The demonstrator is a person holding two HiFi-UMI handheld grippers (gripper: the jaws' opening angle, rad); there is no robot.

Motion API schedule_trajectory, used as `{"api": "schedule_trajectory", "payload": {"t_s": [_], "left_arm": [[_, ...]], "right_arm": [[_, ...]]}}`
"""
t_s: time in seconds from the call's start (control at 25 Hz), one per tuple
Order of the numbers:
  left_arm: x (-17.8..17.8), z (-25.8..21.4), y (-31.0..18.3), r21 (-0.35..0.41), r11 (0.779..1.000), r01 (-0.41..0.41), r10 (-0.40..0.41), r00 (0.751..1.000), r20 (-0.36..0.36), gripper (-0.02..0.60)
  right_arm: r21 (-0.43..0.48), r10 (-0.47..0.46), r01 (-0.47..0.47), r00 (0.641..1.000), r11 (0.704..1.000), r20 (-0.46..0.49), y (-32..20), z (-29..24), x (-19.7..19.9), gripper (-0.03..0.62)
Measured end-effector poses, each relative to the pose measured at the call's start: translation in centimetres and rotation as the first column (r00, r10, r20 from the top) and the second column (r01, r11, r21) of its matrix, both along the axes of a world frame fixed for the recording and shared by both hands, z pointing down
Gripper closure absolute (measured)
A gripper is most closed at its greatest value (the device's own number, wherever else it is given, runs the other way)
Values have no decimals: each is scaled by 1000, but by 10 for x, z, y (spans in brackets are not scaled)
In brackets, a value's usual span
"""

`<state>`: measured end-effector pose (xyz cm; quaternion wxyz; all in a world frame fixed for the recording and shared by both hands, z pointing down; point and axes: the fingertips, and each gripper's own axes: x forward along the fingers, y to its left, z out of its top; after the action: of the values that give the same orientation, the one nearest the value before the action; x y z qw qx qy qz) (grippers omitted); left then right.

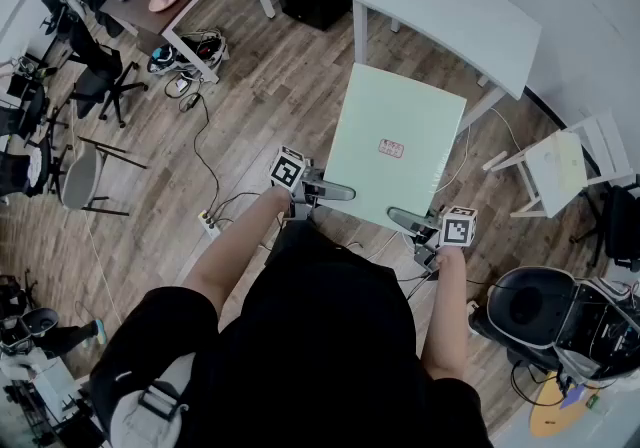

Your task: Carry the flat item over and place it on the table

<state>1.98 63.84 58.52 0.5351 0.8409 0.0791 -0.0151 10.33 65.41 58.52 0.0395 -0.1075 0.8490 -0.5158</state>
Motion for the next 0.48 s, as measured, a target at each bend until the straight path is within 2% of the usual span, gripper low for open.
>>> {"api": "schedule_trajectory", "payload": {"t_s": [0.48], "left_arm": [[9, 3, 14, 10, 1000, 5, -5, 1000, 18, 275]], "right_arm": [[15, 10, -11, 999, 1000, 35, 16, 2, 9, 278]]}}
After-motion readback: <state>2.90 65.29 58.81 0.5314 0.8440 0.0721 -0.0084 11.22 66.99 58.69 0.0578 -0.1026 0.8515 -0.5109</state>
